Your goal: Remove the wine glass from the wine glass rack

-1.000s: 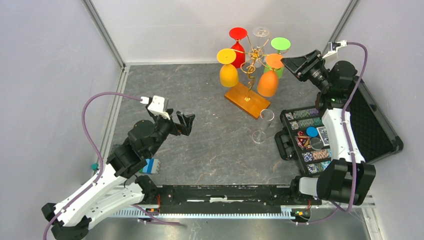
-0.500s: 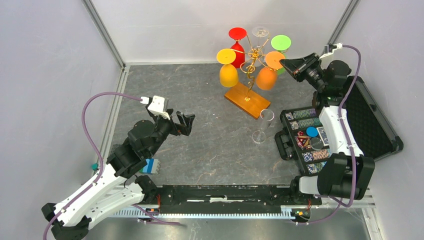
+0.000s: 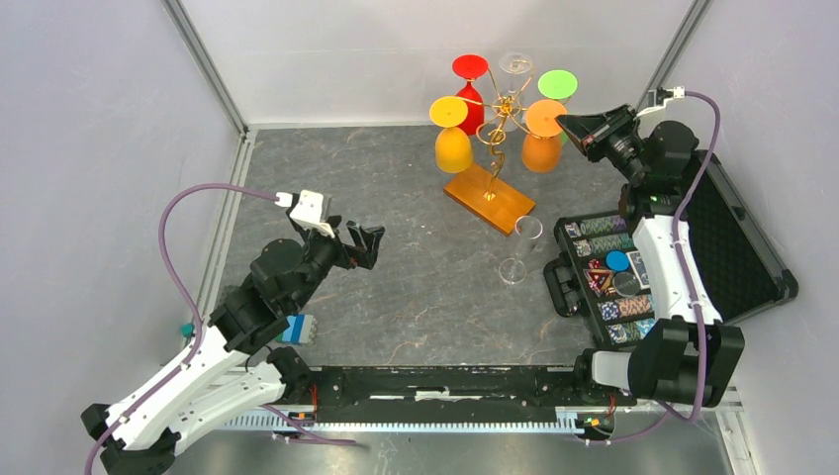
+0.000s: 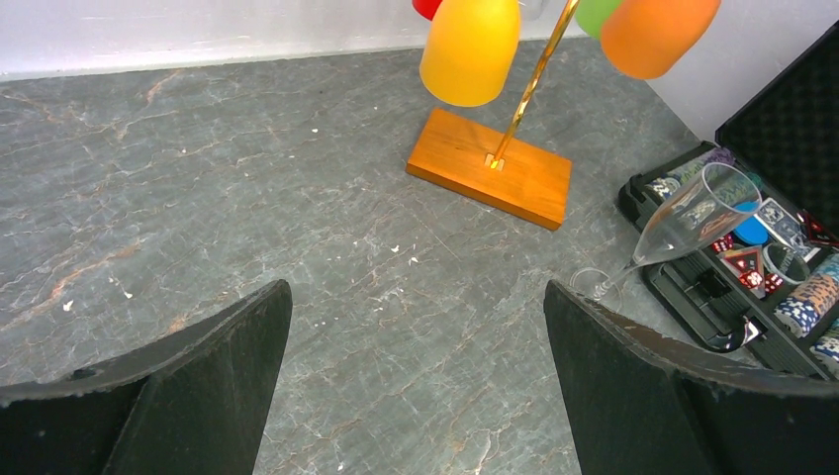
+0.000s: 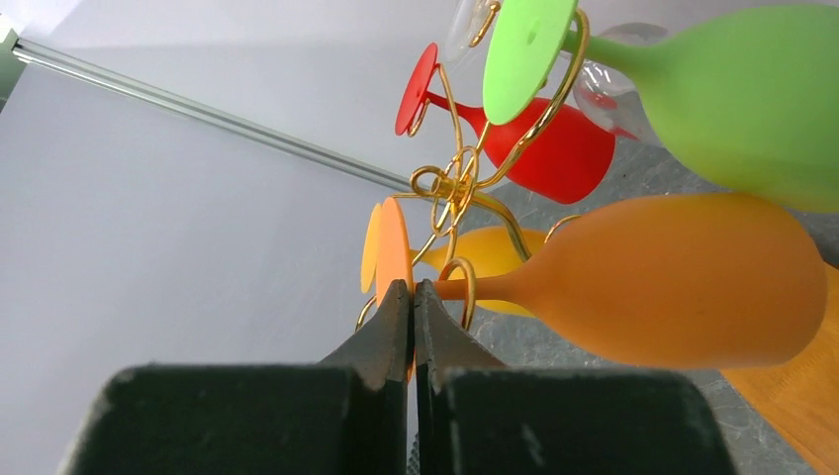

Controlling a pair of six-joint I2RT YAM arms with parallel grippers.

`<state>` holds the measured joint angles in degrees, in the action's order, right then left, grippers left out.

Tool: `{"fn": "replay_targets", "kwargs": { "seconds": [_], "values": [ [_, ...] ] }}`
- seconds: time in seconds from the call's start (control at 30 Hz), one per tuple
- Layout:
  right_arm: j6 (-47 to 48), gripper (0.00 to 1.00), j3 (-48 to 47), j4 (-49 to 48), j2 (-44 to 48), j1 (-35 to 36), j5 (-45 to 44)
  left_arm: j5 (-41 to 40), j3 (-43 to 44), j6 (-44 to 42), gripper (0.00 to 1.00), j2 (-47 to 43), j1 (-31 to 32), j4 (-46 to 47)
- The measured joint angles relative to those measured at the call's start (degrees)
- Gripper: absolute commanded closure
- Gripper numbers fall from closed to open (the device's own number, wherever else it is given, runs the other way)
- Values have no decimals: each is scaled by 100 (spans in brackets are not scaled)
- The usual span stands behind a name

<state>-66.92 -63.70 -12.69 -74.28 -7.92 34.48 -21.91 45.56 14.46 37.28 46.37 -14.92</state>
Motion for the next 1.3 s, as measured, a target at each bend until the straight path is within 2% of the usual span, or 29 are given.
{"fn": "replay_targets", "kwargs": {
  "seconds": [0.43, 0.87, 1.3],
  "values": [
    [-337, 100, -2, 35, 157, 245, -223, 0, 0, 0, 0, -46, 0, 0],
    [-59, 100, 129, 772, 667, 376, -1060, -9, 0, 0, 0, -184, 0, -2],
    [-310, 100, 546, 584, 1021, 629, -866, -11, 0, 0, 0, -181, 0, -2]
  ]
}}
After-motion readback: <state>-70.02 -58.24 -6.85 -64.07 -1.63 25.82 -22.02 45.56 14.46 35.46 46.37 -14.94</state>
